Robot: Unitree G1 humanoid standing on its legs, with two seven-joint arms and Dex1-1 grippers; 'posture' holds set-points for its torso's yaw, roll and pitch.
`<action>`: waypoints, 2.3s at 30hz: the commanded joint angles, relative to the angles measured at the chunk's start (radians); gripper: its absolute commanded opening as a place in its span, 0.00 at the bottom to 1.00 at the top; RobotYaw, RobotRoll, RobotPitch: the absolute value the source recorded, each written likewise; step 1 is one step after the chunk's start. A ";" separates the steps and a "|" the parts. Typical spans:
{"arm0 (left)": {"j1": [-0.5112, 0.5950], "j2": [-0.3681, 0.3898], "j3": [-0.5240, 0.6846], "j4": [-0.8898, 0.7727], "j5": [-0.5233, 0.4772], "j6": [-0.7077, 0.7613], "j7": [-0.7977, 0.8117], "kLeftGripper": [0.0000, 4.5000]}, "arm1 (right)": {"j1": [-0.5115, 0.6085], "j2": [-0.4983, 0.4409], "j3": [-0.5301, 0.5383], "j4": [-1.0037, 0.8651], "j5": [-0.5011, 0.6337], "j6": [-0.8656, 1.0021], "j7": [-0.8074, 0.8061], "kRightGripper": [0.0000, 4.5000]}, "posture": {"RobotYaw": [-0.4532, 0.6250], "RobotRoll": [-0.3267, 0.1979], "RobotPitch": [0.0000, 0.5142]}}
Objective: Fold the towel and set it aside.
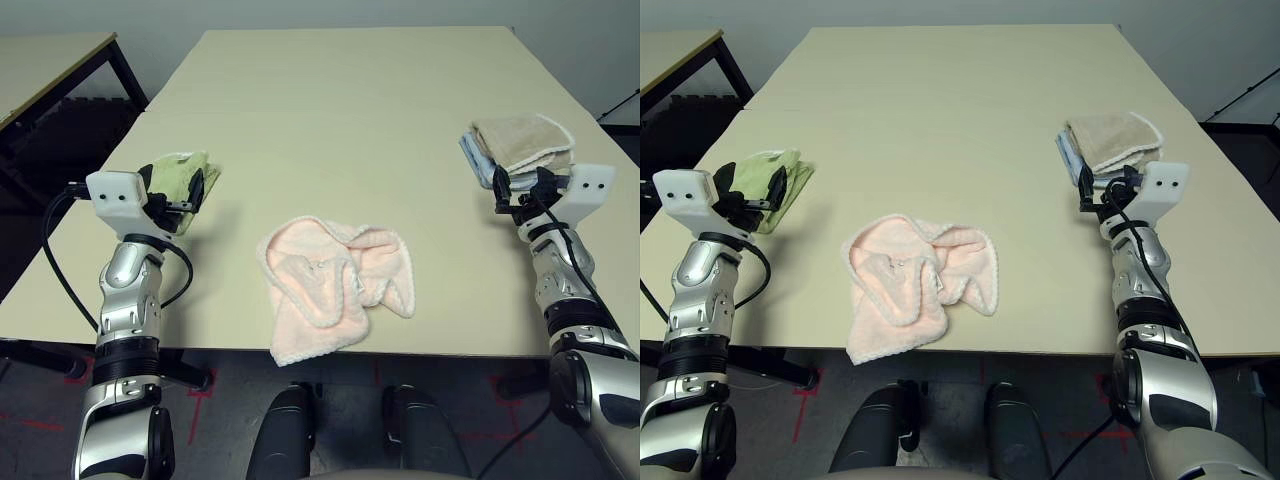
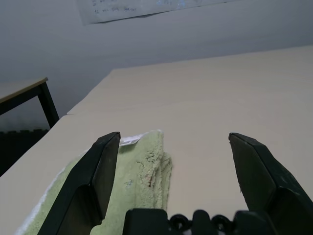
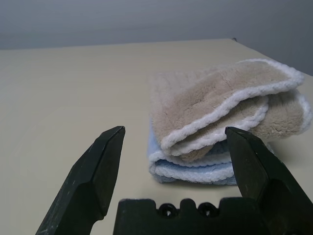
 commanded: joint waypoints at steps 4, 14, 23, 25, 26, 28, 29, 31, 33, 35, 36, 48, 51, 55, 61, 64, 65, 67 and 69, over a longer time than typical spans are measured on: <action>-0.009 0.021 -0.010 0.049 -0.014 0.053 -0.057 1.00 | 0.024 -0.013 0.007 -0.026 -0.004 0.017 0.007 0.99 | 0.40 0.62 0.17; -0.017 0.015 -0.012 0.058 -0.056 0.111 -0.122 1.00 | 0.004 -0.035 0.034 -0.013 0.003 0.047 0.110 0.99 | 0.41 0.62 0.18; 0.003 0.088 -0.051 -0.021 -0.125 0.226 -0.364 1.00 | -0.061 -0.069 0.075 0.009 -0.004 0.090 0.319 0.99 | 0.43 0.62 0.17; 0.006 0.094 -0.054 -0.032 -0.124 0.232 -0.377 1.00 | -0.088 -0.078 0.099 0.023 -0.020 0.088 0.368 0.99 | 0.43 0.62 0.18; 0.009 0.093 -0.054 -0.041 -0.125 0.236 -0.380 1.00 | -0.096 -0.082 0.110 0.029 -0.026 0.082 0.395 0.99 | 0.44 0.62 0.18; 0.024 0.087 -0.058 -0.074 -0.129 0.245 -0.386 1.00 | -0.134 -0.084 0.121 0.048 -0.020 0.104 0.449 0.99 | 0.46 0.62 0.18; 0.035 0.085 -0.061 -0.094 -0.131 0.250 -0.390 1.00 | -0.150 -0.083 0.130 0.055 -0.016 0.116 0.492 0.99 | 0.46 0.62 0.18; 0.055 0.082 -0.069 -0.126 -0.134 0.260 -0.396 1.00 | -0.173 -0.084 0.150 0.073 -0.026 0.107 0.557 0.99 | 0.48 0.62 0.18; 0.075 0.082 -0.083 -0.156 -0.132 0.266 -0.409 1.00 | -0.193 -0.089 0.190 0.096 -0.059 0.070 0.630 0.99 | 0.48 0.62 0.18; 0.091 0.087 -0.101 -0.180 -0.129 0.269 -0.432 1.00 | -0.215 -0.094 0.225 0.121 -0.084 0.041 0.707 0.99 | 0.49 0.62 0.19; 0.095 0.089 -0.108 -0.187 -0.129 0.270 -0.442 1.00 | -0.229 -0.096 0.237 0.136 -0.094 0.020 0.738 0.99 | 0.49 0.62 0.19; 0.102 0.129 -0.162 -0.244 -0.118 0.301 -0.534 1.00 | -0.380 -0.112 0.384 0.261 -0.225 -0.231 1.081 0.99 | 0.50 0.62 0.22; 0.103 0.133 -0.161 -0.250 -0.122 0.308 -0.536 1.00 | -0.404 -0.109 0.413 0.277 -0.257 -0.292 1.117 0.99 | 0.50 0.62 0.23; 0.109 0.129 -0.164 -0.261 -0.119 0.313 -0.535 1.00 | -0.435 -0.084 0.430 0.291 -0.272 -0.335 1.151 0.99 | 0.50 0.62 0.23; 0.107 0.123 -0.175 -0.263 -0.116 0.315 -0.531 1.00 | -0.456 -0.045 0.432 0.304 -0.281 -0.346 1.179 0.99 | 0.51 0.62 0.23; 0.108 0.123 -0.179 -0.266 -0.116 0.315 -0.530 1.00 | -0.458 -0.033 0.437 0.308 -0.292 -0.346 1.179 0.99 | 0.51 0.62 0.23; 0.109 0.123 -0.181 -0.268 -0.117 0.316 -0.530 1.00 | -0.460 -0.028 0.441 0.309 -0.297 -0.345 1.177 0.99 | 0.51 0.62 0.23; 0.109 0.124 -0.183 -0.271 -0.117 0.319 -0.531 1.00 | -0.465 -0.019 0.458 0.310 -0.322 -0.352 1.160 0.99 | 0.51 0.62 0.23; 0.109 0.124 -0.184 -0.272 -0.117 0.320 -0.532 1.00 | -0.468 -0.012 0.472 0.314 -0.343 -0.358 1.134 0.99 | 0.51 0.62 0.23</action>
